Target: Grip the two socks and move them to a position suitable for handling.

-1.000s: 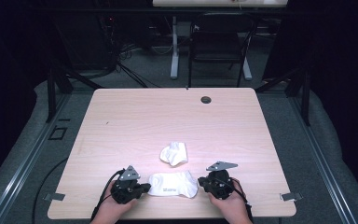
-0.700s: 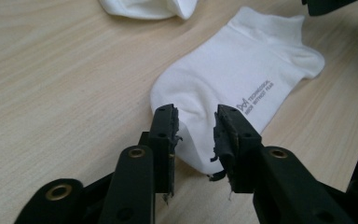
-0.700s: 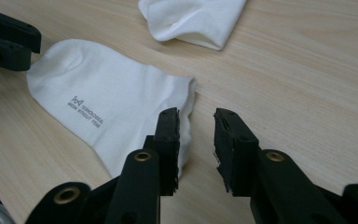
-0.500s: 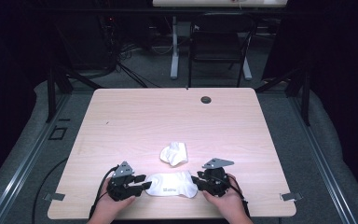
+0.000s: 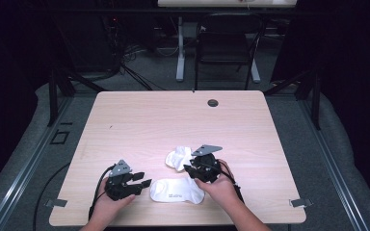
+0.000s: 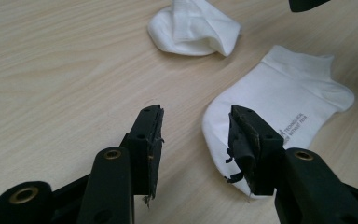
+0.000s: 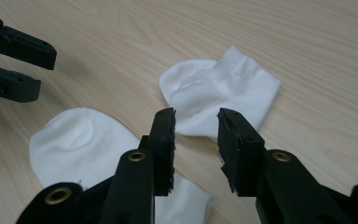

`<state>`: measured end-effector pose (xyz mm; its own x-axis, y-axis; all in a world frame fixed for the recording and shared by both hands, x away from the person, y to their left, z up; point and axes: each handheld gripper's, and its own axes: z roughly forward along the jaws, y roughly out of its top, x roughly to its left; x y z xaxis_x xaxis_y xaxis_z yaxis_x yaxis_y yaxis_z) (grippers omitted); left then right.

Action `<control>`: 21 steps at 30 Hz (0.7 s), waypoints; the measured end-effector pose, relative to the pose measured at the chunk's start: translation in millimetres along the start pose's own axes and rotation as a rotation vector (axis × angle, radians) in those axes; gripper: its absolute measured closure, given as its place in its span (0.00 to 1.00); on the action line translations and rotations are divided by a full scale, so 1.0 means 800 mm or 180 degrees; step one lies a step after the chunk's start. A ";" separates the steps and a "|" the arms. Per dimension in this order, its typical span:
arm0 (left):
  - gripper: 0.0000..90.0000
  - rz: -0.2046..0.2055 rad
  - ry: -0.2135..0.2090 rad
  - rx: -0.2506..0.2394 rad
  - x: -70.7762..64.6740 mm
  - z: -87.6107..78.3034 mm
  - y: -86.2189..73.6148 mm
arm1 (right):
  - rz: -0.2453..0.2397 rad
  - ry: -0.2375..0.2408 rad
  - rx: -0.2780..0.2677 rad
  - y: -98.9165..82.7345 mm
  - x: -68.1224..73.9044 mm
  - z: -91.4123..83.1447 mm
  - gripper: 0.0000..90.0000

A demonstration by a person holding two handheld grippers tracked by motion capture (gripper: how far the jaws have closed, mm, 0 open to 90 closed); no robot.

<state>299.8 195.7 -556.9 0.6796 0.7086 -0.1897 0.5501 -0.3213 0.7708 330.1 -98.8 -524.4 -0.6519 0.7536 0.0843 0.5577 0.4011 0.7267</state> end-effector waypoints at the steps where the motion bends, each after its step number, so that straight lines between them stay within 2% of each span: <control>1: 0.61 -0.0015 0.0004 -0.0007 0.002 0.000 0.001 | -0.0017 0.0005 0.0010 0.002 0.001 0.006 0.75; 5: 0.62 -0.0036 0.0024 -0.0027 0.008 -0.001 0.002 | -0.0085 -0.0003 0.0108 0.012 0.002 0.022 0.74; 12: 0.63 -0.0053 0.0048 -0.0035 0.013 -0.001 0.004 | -0.0142 -0.0009 0.0161 0.028 0.006 0.040 0.74; 21: 0.63 -0.0083 0.0051 -0.0029 0.017 -0.003 0.003 | -0.0147 -0.0010 0.0228 0.042 0.007 0.057 0.74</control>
<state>309.3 206.1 -556.0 0.6571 0.7268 -0.2000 0.5631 -0.2969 0.7712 368.3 -57.2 -530.3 -0.6761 0.7351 0.0496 0.5626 0.4716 0.6791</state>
